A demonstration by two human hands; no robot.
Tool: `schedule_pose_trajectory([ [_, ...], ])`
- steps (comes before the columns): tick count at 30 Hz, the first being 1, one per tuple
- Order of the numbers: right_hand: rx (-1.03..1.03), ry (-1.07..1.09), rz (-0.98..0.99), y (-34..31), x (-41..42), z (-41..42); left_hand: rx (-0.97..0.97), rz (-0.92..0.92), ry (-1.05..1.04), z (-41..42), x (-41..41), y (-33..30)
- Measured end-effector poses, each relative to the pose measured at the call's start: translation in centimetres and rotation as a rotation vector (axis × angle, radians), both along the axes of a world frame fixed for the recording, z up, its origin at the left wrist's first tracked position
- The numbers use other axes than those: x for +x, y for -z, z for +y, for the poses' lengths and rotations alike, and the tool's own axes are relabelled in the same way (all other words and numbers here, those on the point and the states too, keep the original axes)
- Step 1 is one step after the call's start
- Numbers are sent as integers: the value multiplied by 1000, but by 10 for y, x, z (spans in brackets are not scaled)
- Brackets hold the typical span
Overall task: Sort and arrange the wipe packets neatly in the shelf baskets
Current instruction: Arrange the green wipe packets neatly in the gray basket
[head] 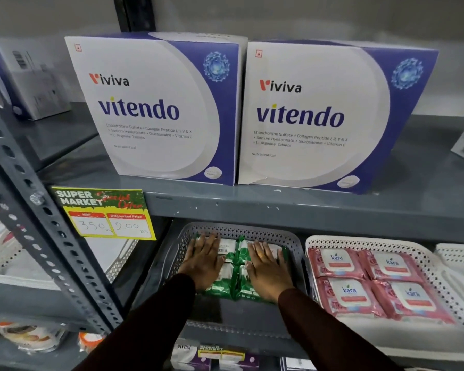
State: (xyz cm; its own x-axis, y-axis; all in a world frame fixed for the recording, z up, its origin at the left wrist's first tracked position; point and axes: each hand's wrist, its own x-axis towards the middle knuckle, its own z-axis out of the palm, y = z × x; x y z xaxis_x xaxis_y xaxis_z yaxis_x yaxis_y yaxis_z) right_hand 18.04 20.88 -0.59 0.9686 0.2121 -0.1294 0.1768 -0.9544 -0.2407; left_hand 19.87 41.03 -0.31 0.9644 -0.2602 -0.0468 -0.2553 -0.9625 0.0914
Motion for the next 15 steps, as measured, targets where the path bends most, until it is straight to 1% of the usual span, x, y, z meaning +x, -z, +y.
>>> schedule_pose_trajectory([
  [5,-39,-123,-35,11,8,-5,22,17,96,1,-2,9],
  [7,-46,-119,-30,11,12,-3,29,2,75,2,3,11],
  [10,-23,-131,28,-6,10,-3,150,-9,9,-9,6,3],
  [11,2,-132,-8,-16,7,-6,161,-36,-21,-17,3,-1],
  [12,53,-110,-90,-29,0,-16,113,-98,-33,-33,-3,-8],
  [14,188,-40,-304,-53,-14,-48,-133,-264,0,-77,-14,-22],
  [15,228,-8,-389,-60,-21,-71,-260,-328,50,-105,-22,-32],
])
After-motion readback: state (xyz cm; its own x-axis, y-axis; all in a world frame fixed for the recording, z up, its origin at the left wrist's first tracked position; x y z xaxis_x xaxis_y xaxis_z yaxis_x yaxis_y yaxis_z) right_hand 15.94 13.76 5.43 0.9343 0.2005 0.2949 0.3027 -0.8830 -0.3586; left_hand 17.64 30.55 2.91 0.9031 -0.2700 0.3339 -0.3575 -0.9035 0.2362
